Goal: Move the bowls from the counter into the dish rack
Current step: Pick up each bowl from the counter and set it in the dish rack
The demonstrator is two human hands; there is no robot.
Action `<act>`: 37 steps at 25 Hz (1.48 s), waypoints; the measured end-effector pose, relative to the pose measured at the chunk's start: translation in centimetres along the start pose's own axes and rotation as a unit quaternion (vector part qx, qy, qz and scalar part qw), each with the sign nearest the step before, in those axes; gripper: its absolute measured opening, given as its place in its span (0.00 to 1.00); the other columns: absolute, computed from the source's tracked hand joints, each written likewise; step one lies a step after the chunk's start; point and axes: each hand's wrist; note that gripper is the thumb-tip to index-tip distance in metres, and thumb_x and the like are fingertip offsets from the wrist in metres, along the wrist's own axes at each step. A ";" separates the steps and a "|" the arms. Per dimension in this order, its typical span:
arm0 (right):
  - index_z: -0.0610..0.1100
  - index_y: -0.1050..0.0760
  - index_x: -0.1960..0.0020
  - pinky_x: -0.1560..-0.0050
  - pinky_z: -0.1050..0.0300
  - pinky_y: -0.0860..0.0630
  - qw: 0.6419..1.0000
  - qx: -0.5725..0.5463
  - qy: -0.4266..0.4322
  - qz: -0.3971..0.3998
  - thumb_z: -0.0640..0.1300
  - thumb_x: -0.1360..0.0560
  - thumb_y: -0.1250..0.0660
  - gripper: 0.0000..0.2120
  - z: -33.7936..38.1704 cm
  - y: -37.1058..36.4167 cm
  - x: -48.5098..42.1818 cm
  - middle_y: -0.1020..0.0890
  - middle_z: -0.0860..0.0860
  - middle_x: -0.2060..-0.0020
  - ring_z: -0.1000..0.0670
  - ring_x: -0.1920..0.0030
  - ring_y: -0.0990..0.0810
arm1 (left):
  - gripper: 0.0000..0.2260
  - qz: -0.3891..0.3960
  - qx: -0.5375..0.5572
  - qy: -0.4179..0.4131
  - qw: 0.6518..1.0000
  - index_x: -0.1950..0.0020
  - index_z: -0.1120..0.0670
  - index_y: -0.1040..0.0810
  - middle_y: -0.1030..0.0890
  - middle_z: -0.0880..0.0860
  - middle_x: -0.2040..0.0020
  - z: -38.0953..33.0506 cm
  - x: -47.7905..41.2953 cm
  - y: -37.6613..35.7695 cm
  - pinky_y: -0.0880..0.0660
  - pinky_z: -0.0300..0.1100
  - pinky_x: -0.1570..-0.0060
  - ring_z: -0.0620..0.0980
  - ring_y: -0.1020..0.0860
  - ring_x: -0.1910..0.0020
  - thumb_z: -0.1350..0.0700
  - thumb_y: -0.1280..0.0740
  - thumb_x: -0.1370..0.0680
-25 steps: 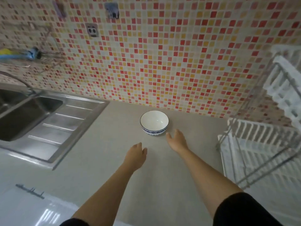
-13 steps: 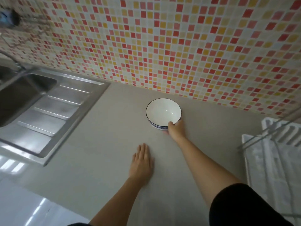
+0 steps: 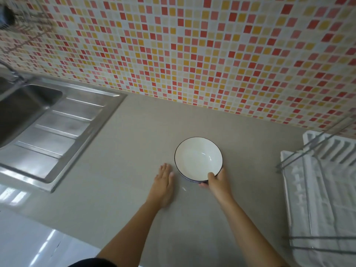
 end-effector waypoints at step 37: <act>0.65 0.39 0.42 0.41 0.51 0.23 0.832 -0.260 0.488 0.044 0.79 0.45 0.39 0.36 14.5 16.6 34.2 0.25 0.63 0.40 0.54 0.38 0.24 | 0.14 -0.108 0.380 -0.406 0.824 0.48 0.44 0.26 0.23 0.47 0.47 -26.7 30.0 12.2 0.28 0.44 0.50 0.44 0.23 0.48 0.39 0.44 0.25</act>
Point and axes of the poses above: each hand's wrist, its own x-axis away from the middle knuckle, its own y-axis out of the back of the hand, z = x × y
